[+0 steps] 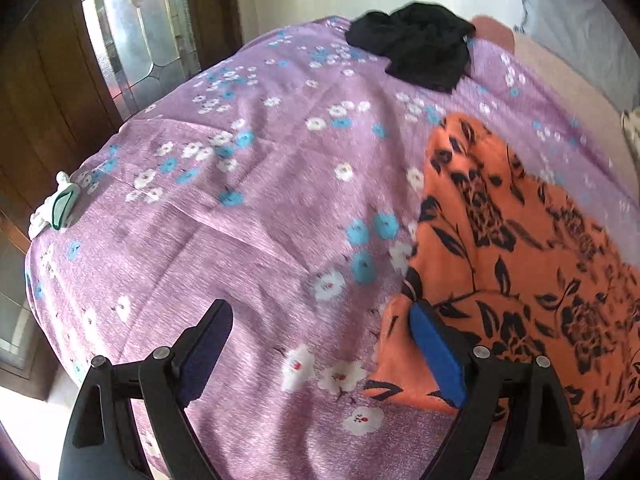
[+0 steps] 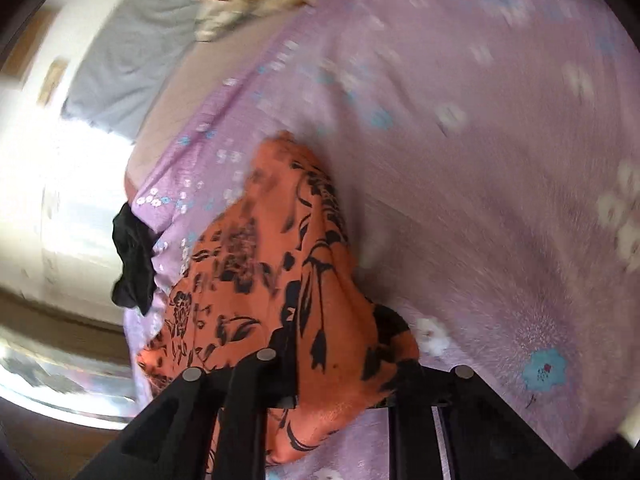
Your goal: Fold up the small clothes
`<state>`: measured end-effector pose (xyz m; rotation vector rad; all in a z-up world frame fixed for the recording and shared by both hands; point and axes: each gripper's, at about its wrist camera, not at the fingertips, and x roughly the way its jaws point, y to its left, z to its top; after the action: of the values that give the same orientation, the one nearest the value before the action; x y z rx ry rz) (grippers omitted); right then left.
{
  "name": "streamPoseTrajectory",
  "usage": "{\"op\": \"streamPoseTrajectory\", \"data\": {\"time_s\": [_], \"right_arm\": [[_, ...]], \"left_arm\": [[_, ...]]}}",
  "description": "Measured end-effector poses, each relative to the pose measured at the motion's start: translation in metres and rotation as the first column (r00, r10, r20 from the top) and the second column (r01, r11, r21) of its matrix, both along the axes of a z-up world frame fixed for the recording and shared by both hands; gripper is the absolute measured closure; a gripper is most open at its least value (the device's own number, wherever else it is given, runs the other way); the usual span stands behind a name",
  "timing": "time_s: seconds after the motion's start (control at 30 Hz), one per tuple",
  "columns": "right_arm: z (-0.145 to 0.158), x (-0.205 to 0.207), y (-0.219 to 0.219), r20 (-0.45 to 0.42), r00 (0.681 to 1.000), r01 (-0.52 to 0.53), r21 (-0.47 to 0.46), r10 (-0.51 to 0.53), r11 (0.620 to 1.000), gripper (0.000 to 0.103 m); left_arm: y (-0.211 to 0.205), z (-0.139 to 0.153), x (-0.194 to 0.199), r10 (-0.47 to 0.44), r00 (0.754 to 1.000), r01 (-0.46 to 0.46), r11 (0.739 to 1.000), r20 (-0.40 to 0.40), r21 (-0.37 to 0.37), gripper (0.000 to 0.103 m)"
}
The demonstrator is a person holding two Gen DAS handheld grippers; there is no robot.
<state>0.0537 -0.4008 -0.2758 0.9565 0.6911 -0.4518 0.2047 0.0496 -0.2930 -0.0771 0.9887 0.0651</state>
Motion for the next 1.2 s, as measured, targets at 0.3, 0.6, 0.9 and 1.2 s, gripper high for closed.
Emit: {"op": "streamPoseTrajectory", "data": {"time_s": [0.3, 0.6, 0.9, 1.2], "right_arm": [[0.104, 0.085, 0.118, 0.071, 0.951, -0.280, -0.222, 0.302, 0.934, 0.086], [0.025, 0.173, 0.271, -0.094, 0.786, -0.618, -0.113, 0.611, 0.778, 0.081], [0.026, 0.153, 0.289, 0.155, 0.569, -0.810, -0.059, 0.807, 0.583, 0.017], [0.044, 0.096, 0.166, 0.196, 0.785, -0.584, -0.081, 0.587, 0.808, 0.019]], "left_arm": [[0.060, 0.025, 0.012, 0.188, 0.982, -0.182, 0.973, 0.027, -0.140, 0.013], [0.116, 0.019, 0.014, 0.324, 0.946, -0.320, 0.933, -0.003, -0.162, 0.013], [0.125, 0.018, 0.016, 0.344, 0.939, -0.336, 0.926, 0.015, -0.173, 0.013], [0.050, 0.041, 0.010, -0.076, 0.983, 0.132, 0.924, 0.166, -0.358, 0.013]]}}
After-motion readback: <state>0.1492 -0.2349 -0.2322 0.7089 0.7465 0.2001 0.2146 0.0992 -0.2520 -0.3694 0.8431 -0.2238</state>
